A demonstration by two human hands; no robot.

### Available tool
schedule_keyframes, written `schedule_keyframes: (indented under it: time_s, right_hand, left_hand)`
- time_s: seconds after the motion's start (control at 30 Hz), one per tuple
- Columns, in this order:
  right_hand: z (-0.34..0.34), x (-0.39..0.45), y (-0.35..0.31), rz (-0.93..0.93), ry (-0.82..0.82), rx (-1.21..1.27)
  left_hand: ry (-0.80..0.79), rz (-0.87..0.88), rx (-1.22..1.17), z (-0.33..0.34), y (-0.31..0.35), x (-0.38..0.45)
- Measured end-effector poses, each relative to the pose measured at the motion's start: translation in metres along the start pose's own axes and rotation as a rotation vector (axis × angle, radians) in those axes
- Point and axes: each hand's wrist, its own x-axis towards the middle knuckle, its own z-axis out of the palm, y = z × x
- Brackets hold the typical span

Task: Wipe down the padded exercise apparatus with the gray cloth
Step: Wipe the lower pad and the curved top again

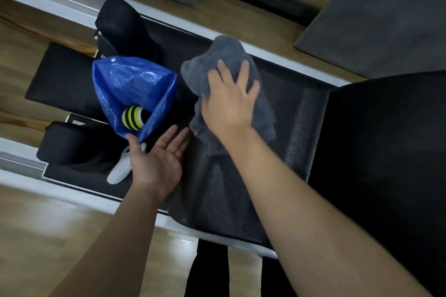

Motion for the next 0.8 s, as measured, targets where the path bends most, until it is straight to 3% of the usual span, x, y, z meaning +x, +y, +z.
schedule_keyframes:
  time_s: [0.1,0.2,0.33,0.43,0.53,0.67,0.8]
  right_hand:
    - [-0.002,0.013,-0.015,-0.117,-0.061,-0.148]
    - [0.015,-0.042,-0.017,-0.214,0.002,-0.171]
    - [0.043,-0.147,-0.004,-0.22,-0.005,0.005]
    - [0.054,-0.196,0.019,-0.282,-0.035,0.004]
    - [0.049,-0.179,0.045,-0.239,0.002,0.03]
    - [0.033,-0.106,0.063,-0.022,0.137,0.177]
    - [0.005,-0.019,0.083,0.201,0.249,0.287]
  left_hand:
    - [0.018,0.02,-0.022,-0.001,0.0,-0.003]
    - [0.072,0.025,-0.008,0.002,0.003,-0.006]
    - [0.046,-0.001,0.268,0.013,0.016,-0.011]
    - [0.0,-0.023,0.513,0.016,0.02,-0.005]
    - [0.003,-0.028,0.707,0.022,0.014,0.001]
    - [0.008,0.075,0.754,0.023,-0.005,0.001]
    - [0.139,0.215,0.849,0.032,-0.029,-0.007]
